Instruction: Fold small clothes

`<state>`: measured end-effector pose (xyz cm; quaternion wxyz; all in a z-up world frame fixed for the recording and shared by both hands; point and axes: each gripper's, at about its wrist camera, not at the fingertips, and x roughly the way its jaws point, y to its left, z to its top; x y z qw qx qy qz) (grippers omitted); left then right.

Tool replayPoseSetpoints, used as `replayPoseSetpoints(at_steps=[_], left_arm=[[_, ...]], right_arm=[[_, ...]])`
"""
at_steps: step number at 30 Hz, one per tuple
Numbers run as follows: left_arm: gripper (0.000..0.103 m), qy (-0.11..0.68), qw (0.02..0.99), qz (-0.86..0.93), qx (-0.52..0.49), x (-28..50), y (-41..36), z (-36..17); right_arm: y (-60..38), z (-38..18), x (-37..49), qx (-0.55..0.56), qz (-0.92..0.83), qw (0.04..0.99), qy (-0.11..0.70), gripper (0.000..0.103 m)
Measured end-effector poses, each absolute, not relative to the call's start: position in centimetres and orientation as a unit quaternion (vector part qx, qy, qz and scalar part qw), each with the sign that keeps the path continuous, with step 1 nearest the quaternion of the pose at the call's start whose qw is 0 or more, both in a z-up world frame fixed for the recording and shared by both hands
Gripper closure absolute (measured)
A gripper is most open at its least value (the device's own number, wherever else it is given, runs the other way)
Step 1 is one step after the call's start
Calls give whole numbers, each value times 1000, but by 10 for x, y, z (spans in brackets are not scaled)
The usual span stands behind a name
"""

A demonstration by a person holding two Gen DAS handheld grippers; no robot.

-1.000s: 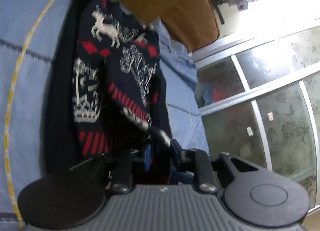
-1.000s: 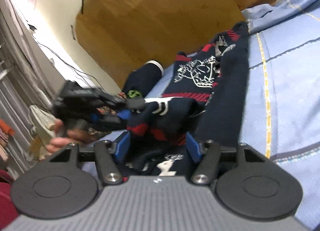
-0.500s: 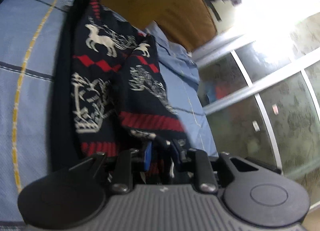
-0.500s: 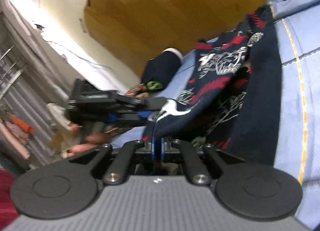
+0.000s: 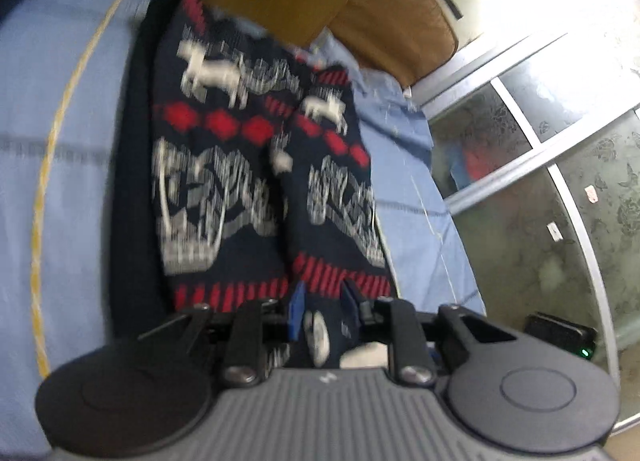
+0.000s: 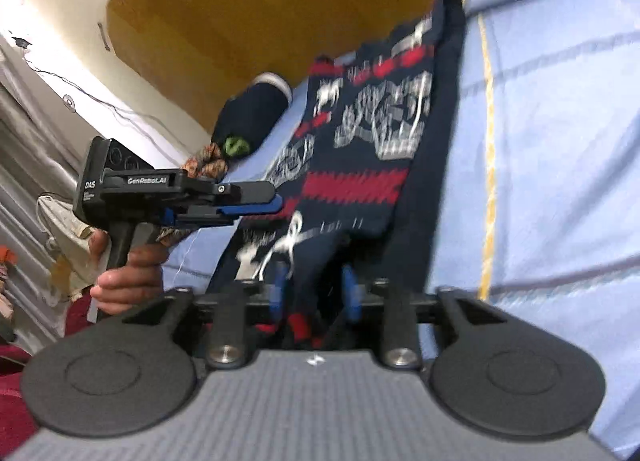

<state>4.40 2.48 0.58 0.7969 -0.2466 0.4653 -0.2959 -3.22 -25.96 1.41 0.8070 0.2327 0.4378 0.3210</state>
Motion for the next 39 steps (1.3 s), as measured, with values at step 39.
replayPoseSetpoints(at_steps=[39], left_arm=[[77, 362, 915, -132, -121, 51, 8, 20]], right_arm=[[-260, 15, 116, 181, 321, 852, 371, 69]])
